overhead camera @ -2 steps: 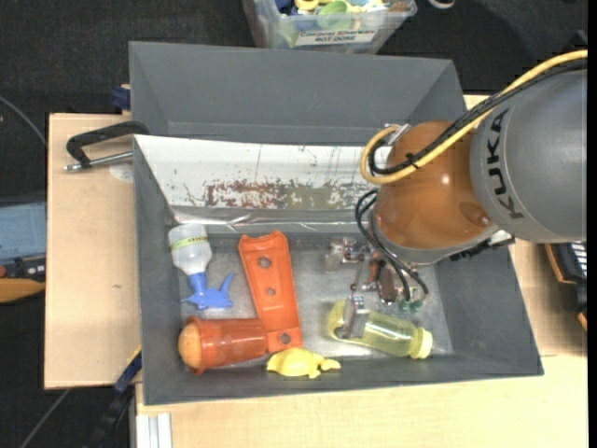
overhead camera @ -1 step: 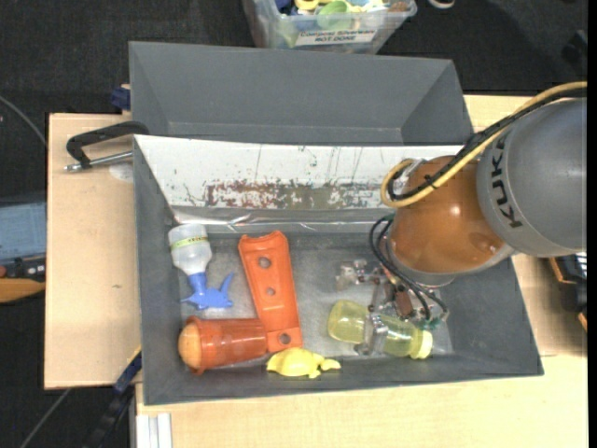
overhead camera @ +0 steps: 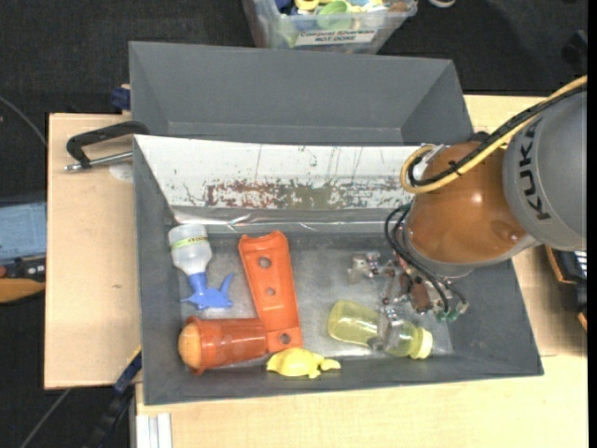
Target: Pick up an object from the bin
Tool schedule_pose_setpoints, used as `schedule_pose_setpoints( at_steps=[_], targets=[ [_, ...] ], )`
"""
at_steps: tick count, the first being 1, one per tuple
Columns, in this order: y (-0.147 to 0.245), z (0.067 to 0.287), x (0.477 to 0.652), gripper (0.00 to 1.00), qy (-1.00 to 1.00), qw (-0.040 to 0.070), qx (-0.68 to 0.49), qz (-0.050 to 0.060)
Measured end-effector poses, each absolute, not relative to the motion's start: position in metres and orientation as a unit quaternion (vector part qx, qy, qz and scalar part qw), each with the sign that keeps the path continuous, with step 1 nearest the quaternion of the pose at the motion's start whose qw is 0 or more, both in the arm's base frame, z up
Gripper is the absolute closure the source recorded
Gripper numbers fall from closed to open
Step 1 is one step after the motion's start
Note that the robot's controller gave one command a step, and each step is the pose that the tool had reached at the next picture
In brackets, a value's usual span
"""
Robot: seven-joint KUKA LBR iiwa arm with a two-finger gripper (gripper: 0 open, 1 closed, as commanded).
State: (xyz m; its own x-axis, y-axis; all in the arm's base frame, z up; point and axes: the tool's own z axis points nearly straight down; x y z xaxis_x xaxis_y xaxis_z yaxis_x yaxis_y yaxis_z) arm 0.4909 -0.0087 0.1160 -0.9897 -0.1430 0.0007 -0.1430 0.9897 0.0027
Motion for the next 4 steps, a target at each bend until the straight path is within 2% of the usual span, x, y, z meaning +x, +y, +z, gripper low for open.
schedule_pose_setpoints(
  at_steps=[1, 2, 3, 4],
  targets=[
    [-0.011, 0.131, 0.493, 0.0, -0.997, -0.002, 0.075, -0.001],
    [-0.027, 0.068, 0.493, 0.0, -0.999, 0.001, 0.054, -0.002],
    [-0.026, 0.07, 0.492, 1.0, -1.0, -0.002, 0.027, -0.002],
    [-0.026, 0.07, 0.492, 1.0, -1.0, -0.002, 0.027, -0.002]
  ],
)
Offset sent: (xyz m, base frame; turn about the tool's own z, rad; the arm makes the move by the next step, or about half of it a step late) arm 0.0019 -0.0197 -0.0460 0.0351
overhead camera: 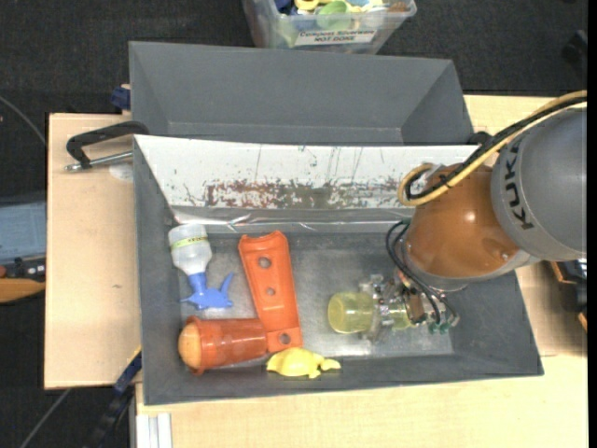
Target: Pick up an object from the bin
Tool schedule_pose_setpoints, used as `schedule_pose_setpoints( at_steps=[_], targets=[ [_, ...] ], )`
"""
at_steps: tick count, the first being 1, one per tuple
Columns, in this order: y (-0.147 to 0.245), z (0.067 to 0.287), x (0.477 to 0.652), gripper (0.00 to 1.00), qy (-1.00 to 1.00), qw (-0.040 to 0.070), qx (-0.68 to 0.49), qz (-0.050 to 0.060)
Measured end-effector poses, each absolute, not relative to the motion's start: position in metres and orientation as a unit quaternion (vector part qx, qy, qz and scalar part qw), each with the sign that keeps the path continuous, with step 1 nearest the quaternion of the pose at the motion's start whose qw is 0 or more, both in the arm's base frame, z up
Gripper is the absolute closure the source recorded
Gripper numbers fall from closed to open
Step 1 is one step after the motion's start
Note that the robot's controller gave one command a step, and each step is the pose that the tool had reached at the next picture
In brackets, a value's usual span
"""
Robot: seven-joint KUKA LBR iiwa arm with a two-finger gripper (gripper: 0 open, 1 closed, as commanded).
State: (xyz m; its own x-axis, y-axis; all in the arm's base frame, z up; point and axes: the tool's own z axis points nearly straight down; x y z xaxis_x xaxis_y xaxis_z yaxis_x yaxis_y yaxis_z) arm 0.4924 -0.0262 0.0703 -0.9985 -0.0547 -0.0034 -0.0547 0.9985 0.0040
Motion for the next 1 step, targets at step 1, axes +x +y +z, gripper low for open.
schedule_pose_setpoints(
  at_steps=[1],
  targets=[
    [-0.026, 0.0772, 0.4908, 1.0, 1.0, -0.001, -0.027, 0.002]
  ],
)
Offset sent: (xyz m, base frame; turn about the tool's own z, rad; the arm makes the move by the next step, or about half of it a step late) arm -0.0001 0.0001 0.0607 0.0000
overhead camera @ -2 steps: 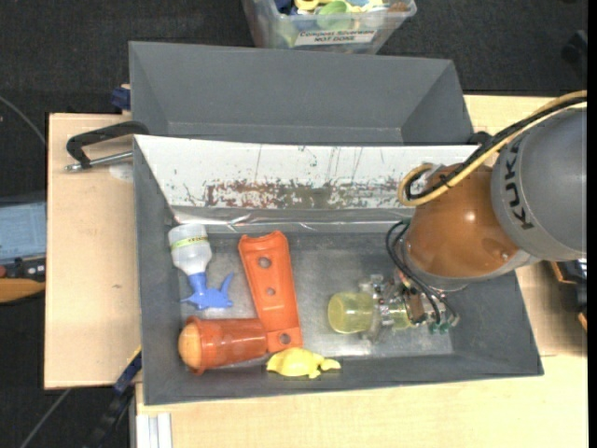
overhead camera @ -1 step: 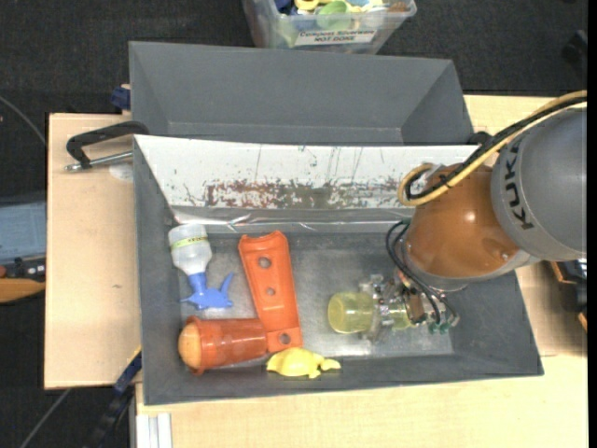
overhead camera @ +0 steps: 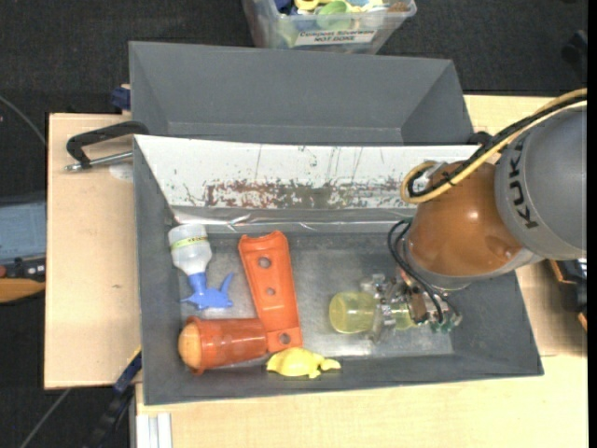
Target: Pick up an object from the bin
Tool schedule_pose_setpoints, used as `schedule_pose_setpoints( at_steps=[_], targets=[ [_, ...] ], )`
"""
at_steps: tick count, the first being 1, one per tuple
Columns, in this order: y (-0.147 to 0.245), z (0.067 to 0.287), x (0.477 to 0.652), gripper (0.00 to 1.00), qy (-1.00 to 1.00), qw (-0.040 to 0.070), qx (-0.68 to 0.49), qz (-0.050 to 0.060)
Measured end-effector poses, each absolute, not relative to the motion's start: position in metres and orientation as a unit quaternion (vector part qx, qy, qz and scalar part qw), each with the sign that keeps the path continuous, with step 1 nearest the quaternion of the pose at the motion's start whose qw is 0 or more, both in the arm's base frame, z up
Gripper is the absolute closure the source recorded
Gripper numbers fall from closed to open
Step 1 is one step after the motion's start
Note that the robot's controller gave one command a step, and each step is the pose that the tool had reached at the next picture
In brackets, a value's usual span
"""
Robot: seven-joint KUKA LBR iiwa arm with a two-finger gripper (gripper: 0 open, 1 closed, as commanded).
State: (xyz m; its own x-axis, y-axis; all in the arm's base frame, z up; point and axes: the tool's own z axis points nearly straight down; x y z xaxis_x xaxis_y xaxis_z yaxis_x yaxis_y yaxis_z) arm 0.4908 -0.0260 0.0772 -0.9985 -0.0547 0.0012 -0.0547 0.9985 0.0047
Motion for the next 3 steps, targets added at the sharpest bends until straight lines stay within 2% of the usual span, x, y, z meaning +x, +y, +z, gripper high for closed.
schedule_pose_setpoints(
  at_steps=[3],
  targets=[
    [-0.026, 0.123, 0.493, 1.0, -1.0, -0.003, 0.028, -0.002]
  ],
)
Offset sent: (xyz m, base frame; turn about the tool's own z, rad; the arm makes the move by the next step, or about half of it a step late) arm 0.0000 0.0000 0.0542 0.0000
